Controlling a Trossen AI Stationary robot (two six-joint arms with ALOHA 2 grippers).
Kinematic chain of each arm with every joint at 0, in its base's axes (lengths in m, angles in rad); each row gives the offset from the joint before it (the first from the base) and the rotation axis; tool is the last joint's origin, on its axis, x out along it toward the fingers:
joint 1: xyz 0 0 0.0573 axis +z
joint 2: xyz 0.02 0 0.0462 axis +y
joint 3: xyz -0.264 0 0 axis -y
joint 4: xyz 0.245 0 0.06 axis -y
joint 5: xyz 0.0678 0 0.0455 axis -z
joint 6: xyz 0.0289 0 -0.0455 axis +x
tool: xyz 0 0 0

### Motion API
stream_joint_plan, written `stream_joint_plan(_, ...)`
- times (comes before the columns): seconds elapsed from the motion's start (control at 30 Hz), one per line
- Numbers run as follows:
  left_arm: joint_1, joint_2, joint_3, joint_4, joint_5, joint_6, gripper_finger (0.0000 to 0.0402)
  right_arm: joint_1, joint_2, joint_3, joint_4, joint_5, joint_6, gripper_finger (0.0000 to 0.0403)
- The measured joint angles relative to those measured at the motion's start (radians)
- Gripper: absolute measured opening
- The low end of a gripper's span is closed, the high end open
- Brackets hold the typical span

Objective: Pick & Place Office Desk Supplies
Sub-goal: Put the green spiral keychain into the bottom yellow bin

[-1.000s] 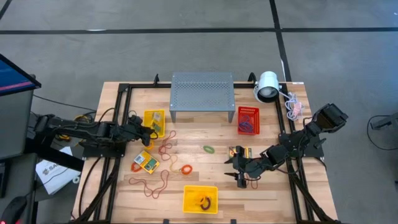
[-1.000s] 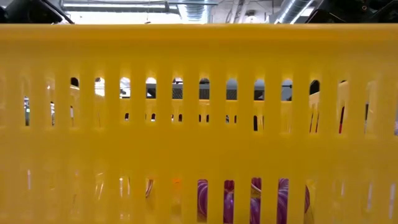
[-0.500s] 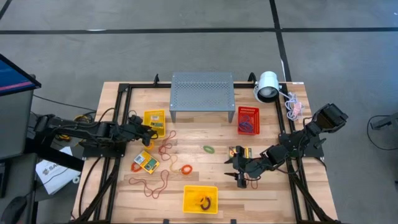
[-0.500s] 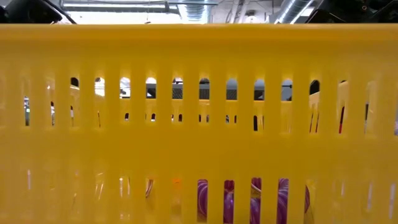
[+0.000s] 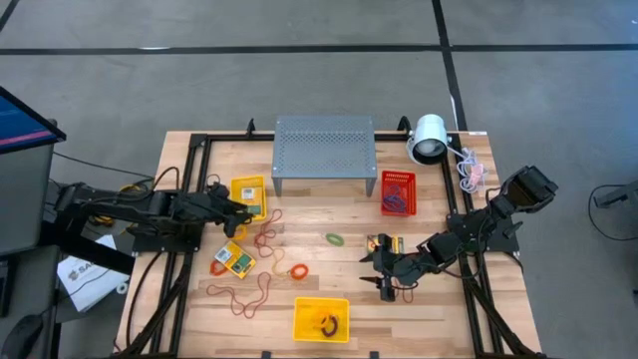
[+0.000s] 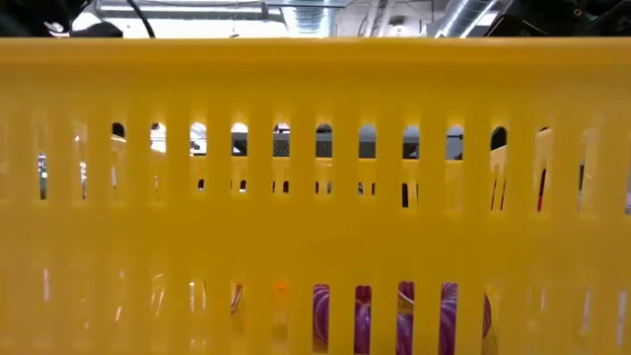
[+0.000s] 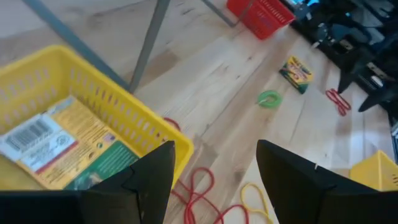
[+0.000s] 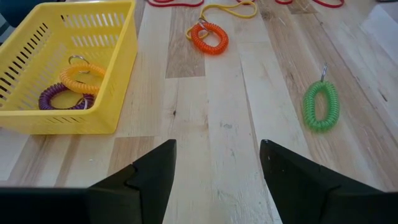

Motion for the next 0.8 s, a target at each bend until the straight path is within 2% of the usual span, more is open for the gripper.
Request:
stream_joint_plan(0.2, 0.0, 0.0, 0.009, 0.043, 0.047, 0.018, 0.0222, -0.002, 0.0, 0.0, 0.0, 0.0, -0.003, 0.0227)
stream_joint_plan(0.33, -0.001, 0.008, 0.009, 0.157, 0.104, 0.085, 0.0222, -0.022, 0.0, 0.0, 0.027, 0.0, -0.019, 0.0227)
stream_joint_plan(0.6, -0.028, 0.092, 0.009, 0.464, 0.139, 0.32, 0.0222, -0.108, 0.0, 0.001, 0.263, -0.006, -0.272, 0.0227)
stream_joint_plan(0.7, -0.03, 0.134, 0.009, 0.514, 0.143, 0.381, 0.0222, -0.179, 0.0, 0.017, 0.254, -0.064, -0.316, 0.0227)
stream_joint_plan(0.8, -0.03, 0.175, 0.009, 0.549, 0.142, 0.429, 0.0222, -0.267, 0.0, 0.028, 0.255, -0.175, -0.331, 0.0227)
